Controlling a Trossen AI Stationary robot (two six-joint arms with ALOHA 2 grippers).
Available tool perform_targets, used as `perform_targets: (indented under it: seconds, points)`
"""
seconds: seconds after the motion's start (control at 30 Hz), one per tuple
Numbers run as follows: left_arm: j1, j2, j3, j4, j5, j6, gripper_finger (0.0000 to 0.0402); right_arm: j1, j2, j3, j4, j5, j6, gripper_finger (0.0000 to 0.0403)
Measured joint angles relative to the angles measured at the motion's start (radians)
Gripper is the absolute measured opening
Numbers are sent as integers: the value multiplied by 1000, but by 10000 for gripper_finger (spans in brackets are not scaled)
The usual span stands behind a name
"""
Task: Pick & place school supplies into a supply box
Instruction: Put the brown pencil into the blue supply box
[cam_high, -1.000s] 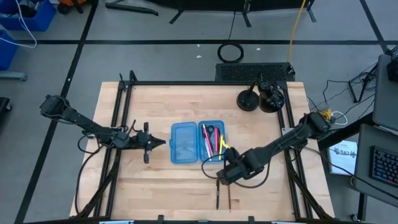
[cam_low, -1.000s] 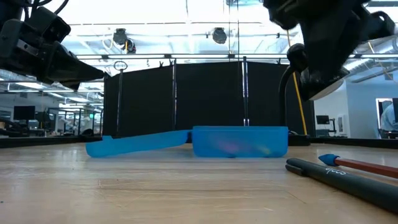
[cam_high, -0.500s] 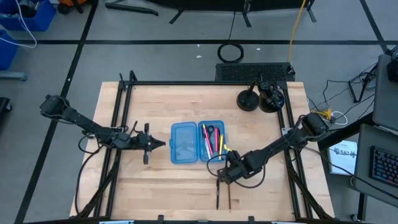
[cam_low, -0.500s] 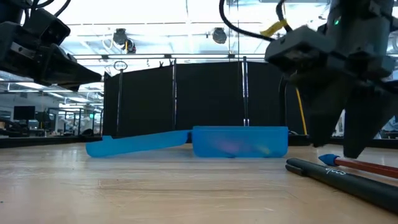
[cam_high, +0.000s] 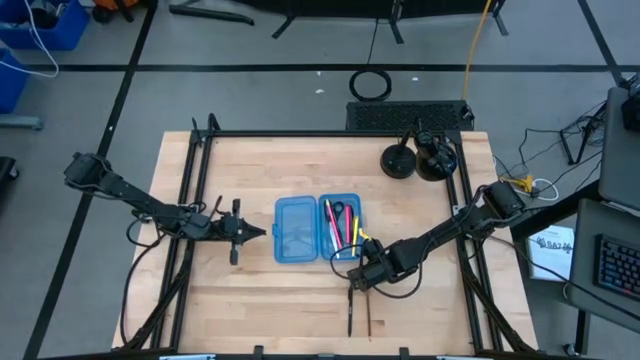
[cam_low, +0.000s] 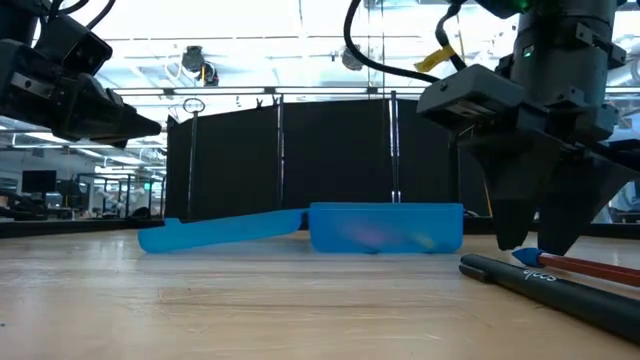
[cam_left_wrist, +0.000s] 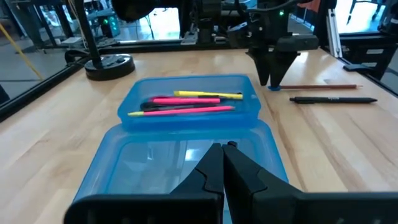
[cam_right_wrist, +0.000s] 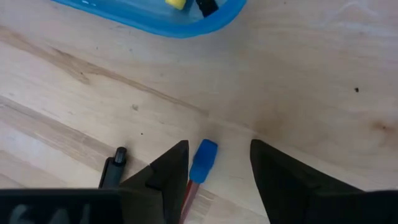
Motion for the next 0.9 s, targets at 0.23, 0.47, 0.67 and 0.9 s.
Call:
perform_targets:
  seconds: [0.23,0.47,0.67,0.9]
  points:
    - [0,0,0,-10,0,-10,6,8,14,1,-8,2,-5,151]
    - [0,0,0,-9,0,-14,6,36,19,22,-14,44,38,150]
    - [0,0,0,-9,0,-14,6,55,23,54,-27,76,57,150]
    - [0,0,0,-15,0,-14,5,69,29,58,-26,73,92,150]
